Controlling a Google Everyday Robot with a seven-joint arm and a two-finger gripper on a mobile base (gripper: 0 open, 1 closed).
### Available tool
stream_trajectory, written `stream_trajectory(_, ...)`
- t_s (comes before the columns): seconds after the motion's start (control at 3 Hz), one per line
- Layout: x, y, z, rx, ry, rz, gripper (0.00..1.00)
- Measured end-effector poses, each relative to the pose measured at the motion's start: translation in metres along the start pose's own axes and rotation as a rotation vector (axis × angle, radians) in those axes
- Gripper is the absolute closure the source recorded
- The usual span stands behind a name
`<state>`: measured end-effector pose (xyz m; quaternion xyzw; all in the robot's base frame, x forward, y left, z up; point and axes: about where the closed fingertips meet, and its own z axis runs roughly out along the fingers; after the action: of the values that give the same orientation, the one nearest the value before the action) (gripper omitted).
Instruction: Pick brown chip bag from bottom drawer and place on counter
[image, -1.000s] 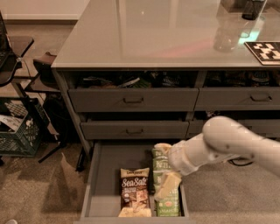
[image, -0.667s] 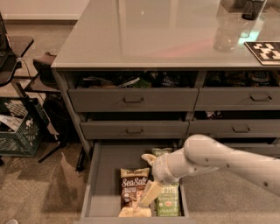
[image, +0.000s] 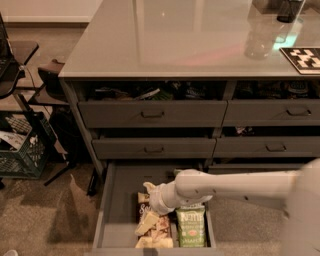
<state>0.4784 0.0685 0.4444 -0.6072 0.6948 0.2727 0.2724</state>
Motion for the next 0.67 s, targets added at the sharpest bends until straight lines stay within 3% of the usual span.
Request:
stream_trajectory(0.33,0.028,-0.039,0.036,0.048,0.061,0.037,0.00)
stream_trajectory(0.67,0.065,-0.078,0.038,0.105,0.126,0.061,0.00)
